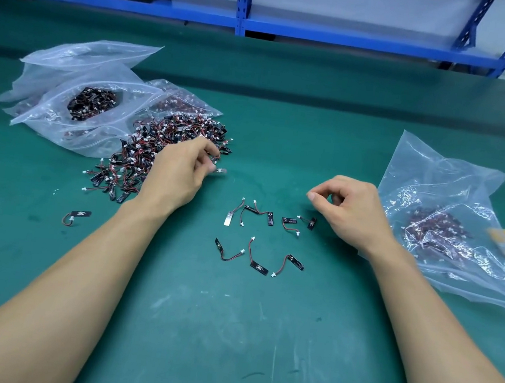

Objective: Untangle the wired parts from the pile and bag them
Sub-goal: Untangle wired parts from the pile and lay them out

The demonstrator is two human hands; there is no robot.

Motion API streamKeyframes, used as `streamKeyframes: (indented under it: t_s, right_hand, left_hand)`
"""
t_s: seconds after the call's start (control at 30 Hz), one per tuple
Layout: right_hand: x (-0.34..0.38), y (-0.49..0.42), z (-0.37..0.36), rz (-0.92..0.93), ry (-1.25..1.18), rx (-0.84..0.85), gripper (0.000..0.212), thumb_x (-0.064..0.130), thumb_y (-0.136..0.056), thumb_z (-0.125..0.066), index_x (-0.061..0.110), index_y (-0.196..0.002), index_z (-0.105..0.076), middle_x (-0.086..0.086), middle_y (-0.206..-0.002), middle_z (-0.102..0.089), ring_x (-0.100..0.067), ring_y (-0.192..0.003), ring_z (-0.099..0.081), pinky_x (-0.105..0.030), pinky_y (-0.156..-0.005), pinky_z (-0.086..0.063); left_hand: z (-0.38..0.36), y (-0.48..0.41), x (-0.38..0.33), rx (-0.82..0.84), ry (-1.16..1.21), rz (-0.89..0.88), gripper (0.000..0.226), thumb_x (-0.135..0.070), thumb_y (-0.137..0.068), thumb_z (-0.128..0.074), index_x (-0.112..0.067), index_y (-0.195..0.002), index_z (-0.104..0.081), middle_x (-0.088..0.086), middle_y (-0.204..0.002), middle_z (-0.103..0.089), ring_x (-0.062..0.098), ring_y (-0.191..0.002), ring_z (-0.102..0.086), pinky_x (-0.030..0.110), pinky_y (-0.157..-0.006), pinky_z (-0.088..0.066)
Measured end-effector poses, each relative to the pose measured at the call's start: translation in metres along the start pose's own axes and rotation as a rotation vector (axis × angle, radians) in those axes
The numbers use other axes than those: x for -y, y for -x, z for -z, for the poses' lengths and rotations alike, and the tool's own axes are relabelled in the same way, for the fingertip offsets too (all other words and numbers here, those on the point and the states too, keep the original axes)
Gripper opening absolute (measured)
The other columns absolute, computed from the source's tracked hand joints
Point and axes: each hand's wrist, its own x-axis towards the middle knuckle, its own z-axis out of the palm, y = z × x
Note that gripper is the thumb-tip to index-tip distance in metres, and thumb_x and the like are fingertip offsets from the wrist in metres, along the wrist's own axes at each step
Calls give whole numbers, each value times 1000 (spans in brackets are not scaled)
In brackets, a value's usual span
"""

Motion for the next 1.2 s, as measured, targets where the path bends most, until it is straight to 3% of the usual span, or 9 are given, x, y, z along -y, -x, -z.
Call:
streamKeyframes:
  t_s: [0.1, 0.2, 0.43, 0.7, 0.87, 0.97, 1.07, 1.2]
  right_hand:
    - [0, -1, 0, 2, 3, -5, 13, 19, -86, -74, 25, -75, -74, 32, -66, -56, -6, -59, -46, -10, -59, -33]
    - [0, -1, 0, 5, 4, -8, 12, 19, -86, -73, 24, -75, -75, 32, -67, -56, -6, -59, -47, -10, -58, -33]
    - [0, 0, -1, 10, 2, 0, 14, 20, -86, -73, 27, -75, -73, 32, -68, -56, -6, -60, -47, -10, -58, -33]
    - [-1, -1, -1, 10, 4, -4, 12, 19, -86, -73, 24, -76, -75, 31, -68, -56, -8, -59, -46, -11, -58, -33]
    - [-1, -1, -1, 21, 18, -5, 12, 18, -86, -73, 23, -76, -74, 32, -69, -56, -7, -60, -47, -10, -59, -33]
    - [-1, -1, -1, 23, 14, -5, 12, 18, -86, -73, 23, -76, -75, 32, -68, -56, -7, -60, -47, -10, -59, -33]
    - [0, 0, -1, 23, 6, -8, 12, 18, -86, -74, 24, -76, -74, 32, -68, -56, -7, -60, -47, -10, -59, -33]
    - [0, -1, -1, 16, 4, -9, 12, 19, -86, -73, 25, -75, -74, 31, -68, -57, -7, -59, -46, -9, -59, -33]
  left_hand:
    - [-1, 2, -3, 30, -111, 4, 12, -29, -94, -64, -26, -103, -71, -10, -87, -70, 16, -82, -62, 34, -79, -51]
    - [-1, -2, -1, -55, -282, -25, 16, -26, -98, -57, -26, -106, -70, -5, -110, -68, 27, -103, -50, 41, -88, -42]
    - [-12, -3, 0, 95, -467, -39, 28, -25, -100, -48, -30, -122, -64, -11, -130, -60, 23, -117, -41, 41, -94, -29]
    - [-3, -4, -2, -86, -256, -76, 19, -16, -94, -63, -23, -109, -73, -4, -108, -69, 27, -101, -47, 40, -90, -36]
    - [3, -6, -2, -173, -109, -131, 16, -17, -92, -68, -23, -106, -73, -3, -99, -68, 24, -89, -54, 26, -84, -34]
    - [5, -4, -4, -191, 0, -106, 24, -14, -91, -68, -22, -112, -71, -6, -94, -65, 18, -84, -57, 33, -84, -46]
    - [6, -1, -7, -192, 100, -55, 27, -11, -90, -67, -23, -114, -67, -6, -88, -64, 14, -78, -58, 32, -79, -51]
    - [9, 1, -10, -132, 73, -43, 17, -9, -89, -66, -23, -98, -64, -4, -84, -63, 19, -73, -58, 39, -77, -52]
